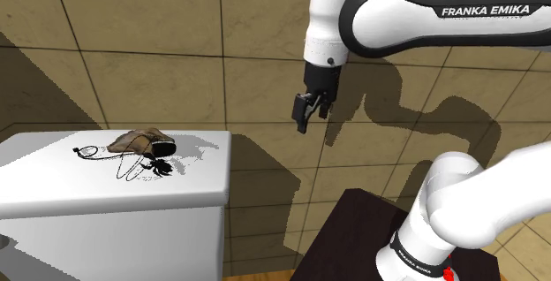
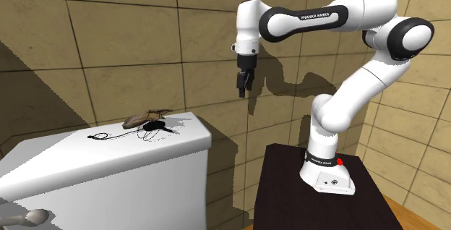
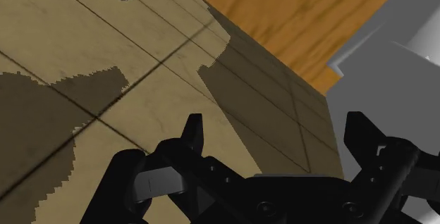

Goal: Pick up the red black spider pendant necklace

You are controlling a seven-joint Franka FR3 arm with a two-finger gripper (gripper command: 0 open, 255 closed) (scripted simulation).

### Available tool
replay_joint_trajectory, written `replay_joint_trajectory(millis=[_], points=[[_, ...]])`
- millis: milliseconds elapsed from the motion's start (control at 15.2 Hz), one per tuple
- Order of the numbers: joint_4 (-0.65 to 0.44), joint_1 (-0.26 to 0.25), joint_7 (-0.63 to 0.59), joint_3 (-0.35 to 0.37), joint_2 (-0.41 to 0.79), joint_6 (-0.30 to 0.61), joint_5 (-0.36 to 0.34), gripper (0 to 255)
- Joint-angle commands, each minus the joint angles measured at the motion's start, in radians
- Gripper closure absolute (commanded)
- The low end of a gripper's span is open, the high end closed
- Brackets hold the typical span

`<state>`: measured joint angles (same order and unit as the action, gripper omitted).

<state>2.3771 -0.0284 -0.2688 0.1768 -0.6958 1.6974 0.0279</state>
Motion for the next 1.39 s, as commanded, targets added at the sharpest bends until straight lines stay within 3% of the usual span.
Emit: replay_joint_trajectory(millis=[0, 396, 726, 1056, 1320], points=[[-0.030, 0.000, -0.101, 0.053, 0.033, 0.007, 0.033, 0], [-0.169, 0.023, -0.379, 0.196, 0.174, 0.028, 0.087, 0], [-0.329, 0.057, -0.618, 0.313, 0.330, 0.040, 0.079, 0], [-0.530, 0.082, -0.873, 0.423, 0.527, 0.032, 0.005, 0], [-0.729, 0.066, -1.087, 0.491, 0.721, -0.003, -0.107, 0]])
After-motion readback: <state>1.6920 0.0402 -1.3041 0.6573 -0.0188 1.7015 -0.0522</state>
